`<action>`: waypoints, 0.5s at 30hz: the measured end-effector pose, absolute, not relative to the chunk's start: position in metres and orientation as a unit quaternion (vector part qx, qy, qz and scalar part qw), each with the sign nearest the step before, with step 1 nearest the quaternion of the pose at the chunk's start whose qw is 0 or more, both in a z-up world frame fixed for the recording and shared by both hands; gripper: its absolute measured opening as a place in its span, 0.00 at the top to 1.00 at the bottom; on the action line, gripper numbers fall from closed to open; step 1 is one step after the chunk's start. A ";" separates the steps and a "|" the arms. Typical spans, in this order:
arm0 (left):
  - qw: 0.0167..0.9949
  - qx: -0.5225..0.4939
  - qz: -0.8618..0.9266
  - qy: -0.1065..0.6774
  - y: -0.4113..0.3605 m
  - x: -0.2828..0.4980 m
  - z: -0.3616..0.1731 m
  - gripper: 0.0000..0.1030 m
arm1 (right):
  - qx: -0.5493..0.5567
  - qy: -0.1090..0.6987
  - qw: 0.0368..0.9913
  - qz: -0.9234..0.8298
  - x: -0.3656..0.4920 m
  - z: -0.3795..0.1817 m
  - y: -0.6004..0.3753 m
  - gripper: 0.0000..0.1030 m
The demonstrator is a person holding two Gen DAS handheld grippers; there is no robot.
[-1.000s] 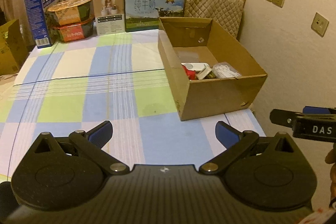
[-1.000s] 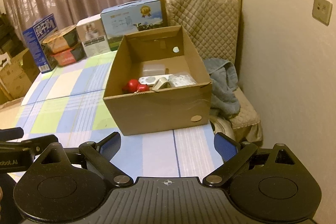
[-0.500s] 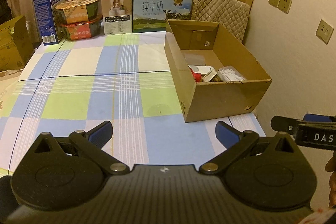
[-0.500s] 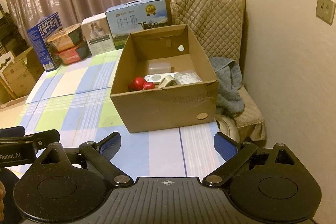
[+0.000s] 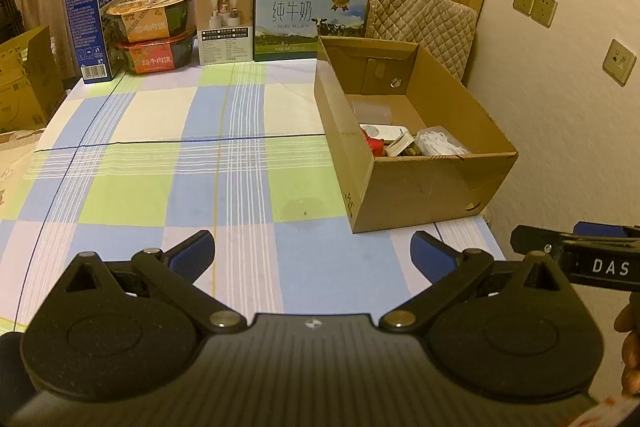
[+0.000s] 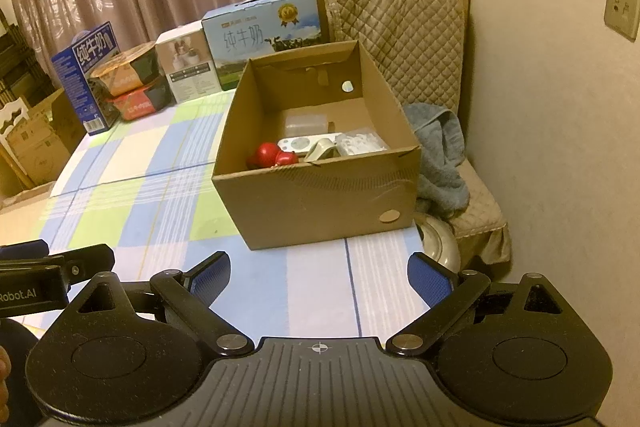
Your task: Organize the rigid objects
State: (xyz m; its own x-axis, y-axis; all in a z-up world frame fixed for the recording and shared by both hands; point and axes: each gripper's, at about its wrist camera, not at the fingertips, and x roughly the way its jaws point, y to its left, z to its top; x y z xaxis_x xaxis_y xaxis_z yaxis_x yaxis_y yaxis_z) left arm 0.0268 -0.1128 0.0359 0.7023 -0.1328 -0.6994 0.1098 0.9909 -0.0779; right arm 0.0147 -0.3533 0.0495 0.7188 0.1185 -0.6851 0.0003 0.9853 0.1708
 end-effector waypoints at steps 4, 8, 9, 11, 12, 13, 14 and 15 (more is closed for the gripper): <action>0.923 -0.014 -0.066 0.378 -0.113 0.027 0.037 0.00 | 0.081 0.374 0.923 0.032 0.015 0.049 -0.353 0.10; 0.923 -0.014 -0.066 0.378 -0.114 0.027 0.037 0.00 | 0.081 0.374 0.923 0.032 0.015 0.049 -0.353 0.10; 0.923 -0.014 -0.066 0.378 -0.114 0.027 0.037 0.00 | 0.081 0.374 0.923 0.032 0.015 0.049 -0.353 0.10; 0.923 -0.014 -0.066 0.378 -0.114 0.027 0.037 0.00 | 0.081 0.374 0.923 0.032 0.015 0.049 -0.353 0.10; 0.923 -0.014 -0.066 0.378 -0.114 0.027 0.037 0.00 | 0.081 0.374 0.923 0.032 0.015 0.049 -0.353 0.10; 0.923 -0.013 -0.066 0.378 -0.114 0.027 0.038 0.00 | 0.081 0.374 0.923 0.032 0.015 0.049 -0.354 0.10; 0.923 -0.013 -0.067 0.379 -0.114 0.027 0.038 0.00 | 0.082 0.375 0.923 0.032 0.015 0.049 -0.354 0.10; 0.923 -0.013 -0.067 0.378 -0.114 0.027 0.038 0.00 | 0.083 0.375 0.923 0.032 0.015 0.048 -0.354 0.10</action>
